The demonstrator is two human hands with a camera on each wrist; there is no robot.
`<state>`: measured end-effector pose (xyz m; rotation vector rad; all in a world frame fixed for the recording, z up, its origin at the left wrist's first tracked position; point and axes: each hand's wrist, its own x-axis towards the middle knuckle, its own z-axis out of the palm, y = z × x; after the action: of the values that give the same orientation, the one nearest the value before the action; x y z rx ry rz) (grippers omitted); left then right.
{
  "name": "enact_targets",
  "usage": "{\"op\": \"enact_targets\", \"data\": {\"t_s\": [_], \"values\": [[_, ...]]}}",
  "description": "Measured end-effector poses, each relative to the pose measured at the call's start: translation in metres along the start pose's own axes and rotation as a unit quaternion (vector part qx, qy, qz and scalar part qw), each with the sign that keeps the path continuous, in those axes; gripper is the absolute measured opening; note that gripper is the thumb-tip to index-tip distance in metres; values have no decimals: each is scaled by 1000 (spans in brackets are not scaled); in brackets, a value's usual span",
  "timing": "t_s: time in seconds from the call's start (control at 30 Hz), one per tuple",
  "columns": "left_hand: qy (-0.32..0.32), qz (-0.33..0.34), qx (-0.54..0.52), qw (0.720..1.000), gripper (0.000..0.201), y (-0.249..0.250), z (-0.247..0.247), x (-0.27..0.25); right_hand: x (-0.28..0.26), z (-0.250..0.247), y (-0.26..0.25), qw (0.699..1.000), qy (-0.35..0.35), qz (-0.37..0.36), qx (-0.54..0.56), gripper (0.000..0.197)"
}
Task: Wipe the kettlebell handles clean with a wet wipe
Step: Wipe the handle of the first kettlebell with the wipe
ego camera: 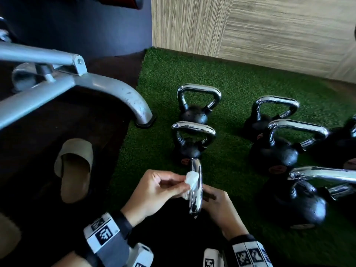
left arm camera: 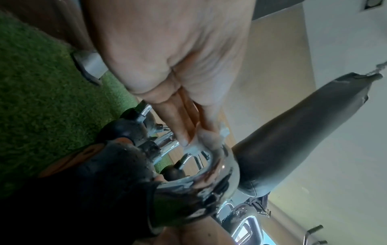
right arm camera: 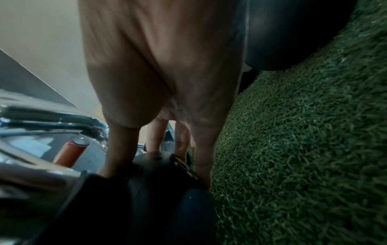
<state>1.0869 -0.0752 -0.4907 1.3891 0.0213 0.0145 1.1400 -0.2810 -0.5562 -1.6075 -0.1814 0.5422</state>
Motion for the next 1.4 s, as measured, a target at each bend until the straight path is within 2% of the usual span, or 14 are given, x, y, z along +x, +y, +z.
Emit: {"op": "enact_targets", "data": {"t_s": [0.17,0.27,0.33,0.5,0.57,0.63,0.73,1.03,1.13,1.2,1.23,1.27,1.33,1.4], "values": [[42,-29,-32,998,11,0,3,3,0,4,1,1000,16,2,8,51],[-22,-46,16,999,5,-5,-5,-13,-1,2,-2,1000,13,6,13,50],[-57,-27,66,996,10,-4,-9,-20,-1,1,-4,1000,15,9,21,48],[-17,11,115,993,10,-8,-9,-28,1,2,-2,999,21,9,24,53],[-51,25,176,983,13,-11,-13,-30,0,0,-1,1000,23,8,17,55],[-82,68,237,966,14,-10,-15,-33,-1,-1,-2,1000,20,3,7,47],[-63,112,251,959,16,-8,-12,-36,-2,0,-5,1000,15,3,7,42],[-66,59,292,952,17,-24,-20,-32,-2,4,-10,1000,24,-1,9,44],[-43,32,242,969,15,-13,-21,-27,-5,4,-23,989,110,-28,-89,56],[-19,11,163,986,18,0,-21,-24,-10,4,-42,968,172,-89,-160,41],[-12,7,131,991,18,8,-21,-23,-14,5,-56,961,181,-132,-165,39],[-7,4,105,994,19,16,-21,-22,-20,7,-71,955,174,-176,-163,42],[-4,-12,63,998,22,33,-19,-20,-35,13,-101,953,107,-242,-151,42],[-5,-45,17,999,27,46,-16,-17,-45,20,-118,956,23,-254,-148,46]]}}
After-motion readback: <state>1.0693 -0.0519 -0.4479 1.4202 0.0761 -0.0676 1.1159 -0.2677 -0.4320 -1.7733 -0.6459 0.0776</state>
